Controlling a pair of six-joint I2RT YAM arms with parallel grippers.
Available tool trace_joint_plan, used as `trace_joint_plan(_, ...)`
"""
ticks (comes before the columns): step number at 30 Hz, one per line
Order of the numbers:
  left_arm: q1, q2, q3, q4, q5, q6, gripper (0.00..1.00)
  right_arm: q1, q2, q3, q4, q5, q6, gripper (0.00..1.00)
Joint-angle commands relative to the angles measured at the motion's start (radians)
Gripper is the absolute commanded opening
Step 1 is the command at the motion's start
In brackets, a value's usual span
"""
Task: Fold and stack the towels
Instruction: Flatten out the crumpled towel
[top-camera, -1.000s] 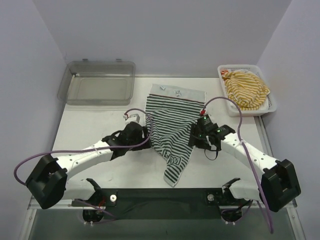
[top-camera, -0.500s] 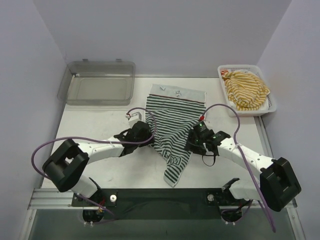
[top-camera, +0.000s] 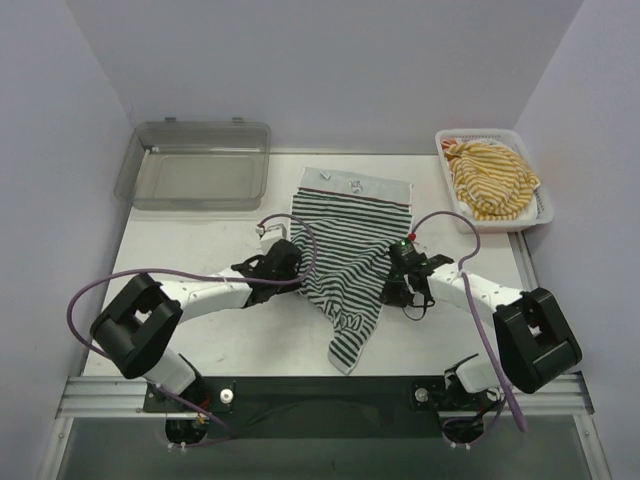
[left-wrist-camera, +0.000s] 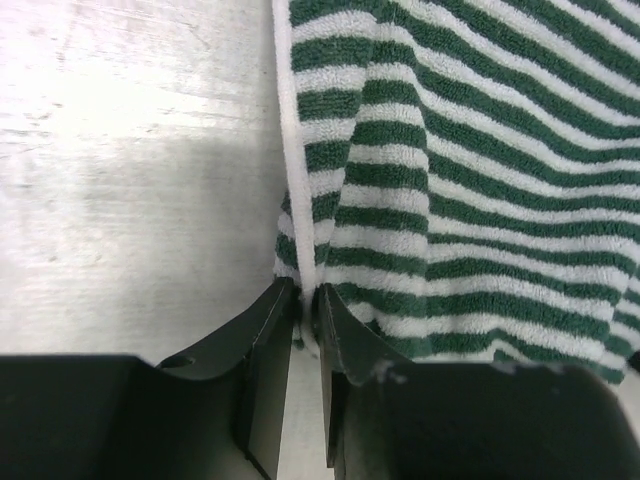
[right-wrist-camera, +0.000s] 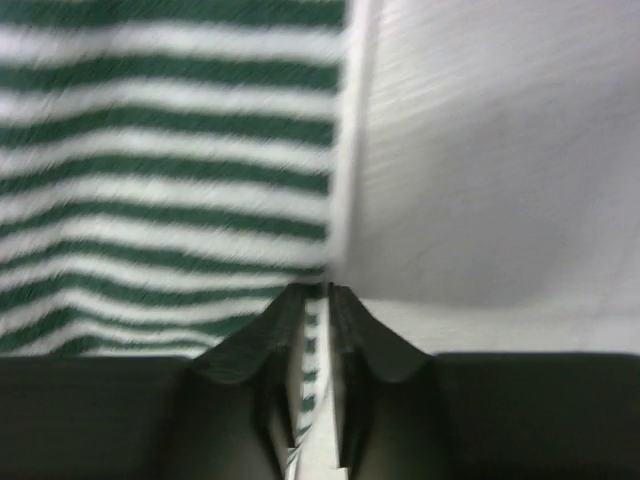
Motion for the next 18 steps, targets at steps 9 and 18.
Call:
trace_joint_plan(9,0.04,-0.194,0.294,-0.531,0.098,0.302,0.26,-0.282,0.007,0.031,-0.079,0.007,-0.091,0.09)
trace_joint_plan(18,0.093,-0.206,0.206,-0.443,0.187,0.22,0.59,-0.224,-0.044,0.115,-0.129,-0.008,-0.145,0.15)
